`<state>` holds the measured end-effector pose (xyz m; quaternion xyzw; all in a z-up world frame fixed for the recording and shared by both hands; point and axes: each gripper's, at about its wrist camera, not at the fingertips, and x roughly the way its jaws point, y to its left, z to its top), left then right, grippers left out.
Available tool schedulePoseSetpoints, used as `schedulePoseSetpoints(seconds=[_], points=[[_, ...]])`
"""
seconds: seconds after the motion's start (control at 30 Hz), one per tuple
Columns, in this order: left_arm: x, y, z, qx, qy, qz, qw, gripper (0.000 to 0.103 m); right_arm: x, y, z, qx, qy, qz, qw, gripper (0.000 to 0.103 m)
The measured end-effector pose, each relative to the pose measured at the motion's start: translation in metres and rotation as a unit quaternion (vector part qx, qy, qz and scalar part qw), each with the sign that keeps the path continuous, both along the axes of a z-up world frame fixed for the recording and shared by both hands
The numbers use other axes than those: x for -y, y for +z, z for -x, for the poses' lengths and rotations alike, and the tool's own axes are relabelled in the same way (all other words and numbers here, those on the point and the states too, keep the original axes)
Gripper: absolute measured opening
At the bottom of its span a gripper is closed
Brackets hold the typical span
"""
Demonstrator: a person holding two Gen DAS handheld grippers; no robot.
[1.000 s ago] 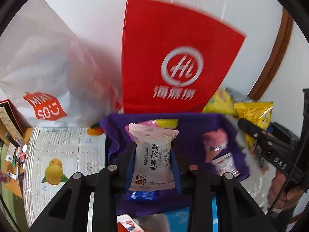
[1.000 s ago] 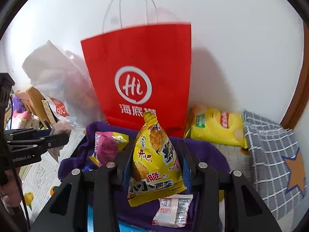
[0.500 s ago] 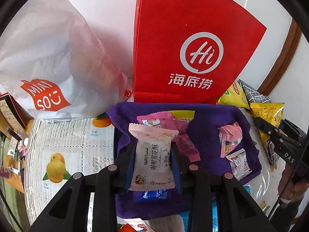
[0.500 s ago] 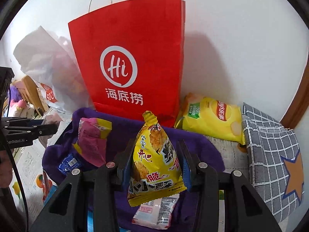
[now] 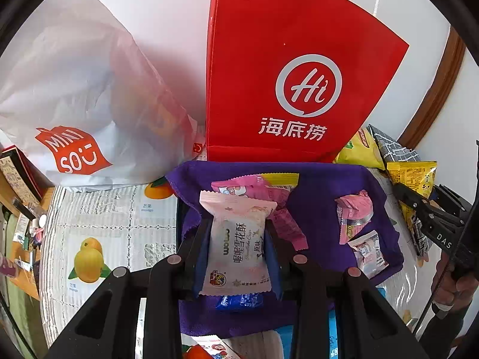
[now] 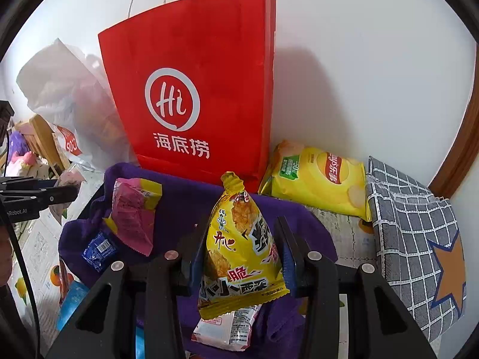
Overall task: Organize snacks
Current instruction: 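Lower the yellow bag onto the towel and open the right tool while the left tool holds the pink-white packet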
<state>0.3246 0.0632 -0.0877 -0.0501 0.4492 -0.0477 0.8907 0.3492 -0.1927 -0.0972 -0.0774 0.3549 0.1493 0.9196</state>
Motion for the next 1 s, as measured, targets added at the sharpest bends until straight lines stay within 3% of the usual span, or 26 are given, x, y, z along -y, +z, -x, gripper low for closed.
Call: schedulePoseSetpoints(seconds=[0.43,1.0], points=[[0.000,0.001,0.000,0.000,0.000,-0.002,1.0000,0.032,-0.005,0.001,0.001,-0.002,0.012,0.012,1.000,0.043],[0.003,-0.018,-0.010,-0.037,0.000,-0.007,0.9993,0.032,-0.018,-0.032,-0.011,-0.057,0.027,0.042,0.997,0.043]])
